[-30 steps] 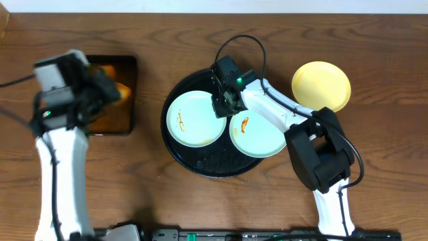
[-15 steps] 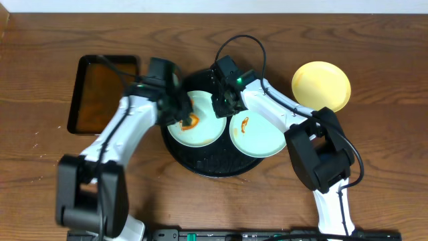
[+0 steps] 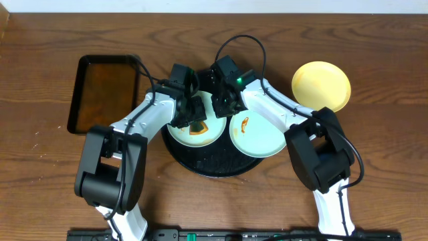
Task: Clean dirty plates on tray and stack at the side
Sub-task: 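Scrub the upper light-blue plate with the sponge in the left gripper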
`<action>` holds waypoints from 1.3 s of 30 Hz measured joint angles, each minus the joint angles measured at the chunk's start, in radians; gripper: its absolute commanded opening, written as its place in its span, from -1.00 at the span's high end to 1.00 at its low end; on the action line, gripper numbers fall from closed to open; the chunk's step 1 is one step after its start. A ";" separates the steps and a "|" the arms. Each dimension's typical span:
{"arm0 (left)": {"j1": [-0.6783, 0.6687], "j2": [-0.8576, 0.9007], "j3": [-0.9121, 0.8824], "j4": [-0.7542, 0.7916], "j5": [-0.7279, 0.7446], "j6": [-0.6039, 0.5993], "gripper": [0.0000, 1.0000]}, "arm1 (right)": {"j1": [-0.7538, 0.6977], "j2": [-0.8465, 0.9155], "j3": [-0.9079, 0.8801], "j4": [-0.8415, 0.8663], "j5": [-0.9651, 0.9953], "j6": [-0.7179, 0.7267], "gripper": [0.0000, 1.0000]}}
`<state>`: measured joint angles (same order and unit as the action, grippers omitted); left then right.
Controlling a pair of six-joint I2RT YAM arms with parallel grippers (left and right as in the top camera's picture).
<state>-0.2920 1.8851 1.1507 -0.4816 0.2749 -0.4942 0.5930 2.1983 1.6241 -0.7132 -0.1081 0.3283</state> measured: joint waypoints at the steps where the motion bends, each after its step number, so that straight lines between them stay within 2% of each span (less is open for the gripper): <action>1: 0.000 0.000 0.000 0.000 -0.003 0.006 0.09 | 0.000 0.000 0.000 0.000 0.000 0.000 0.98; 4: 0.000 0.000 0.000 0.000 -0.013 0.022 0.25 | 0.000 0.000 0.000 0.000 0.000 0.000 0.97; 7: 0.000 0.000 0.000 -0.003 -0.019 0.029 0.59 | 0.000 0.000 0.000 0.000 0.000 0.000 0.97; 9: 0.000 0.000 0.000 -0.010 -0.020 0.033 0.73 | 0.000 0.000 0.000 0.000 0.000 0.000 0.98; 14: 0.000 0.000 0.000 -0.012 -0.024 0.043 0.85 | 0.000 0.000 0.000 0.000 0.000 0.000 0.98; 25: -0.001 0.000 -0.008 0.013 -0.072 0.050 0.85 | 0.000 0.000 0.000 0.000 0.000 0.000 0.97; 34: -0.009 -0.022 -0.056 -0.001 -0.430 0.085 0.85 | 0.001 0.000 0.000 -0.001 -0.004 0.000 0.98; 39: -0.017 -0.023 -0.056 -0.051 -0.538 0.122 0.85 | 0.007 0.000 0.000 0.005 -0.029 0.000 0.98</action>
<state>-0.3088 1.8626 1.0946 -0.5323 -0.2634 -0.3725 0.6003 2.1983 1.6241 -0.7082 -0.1368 0.3283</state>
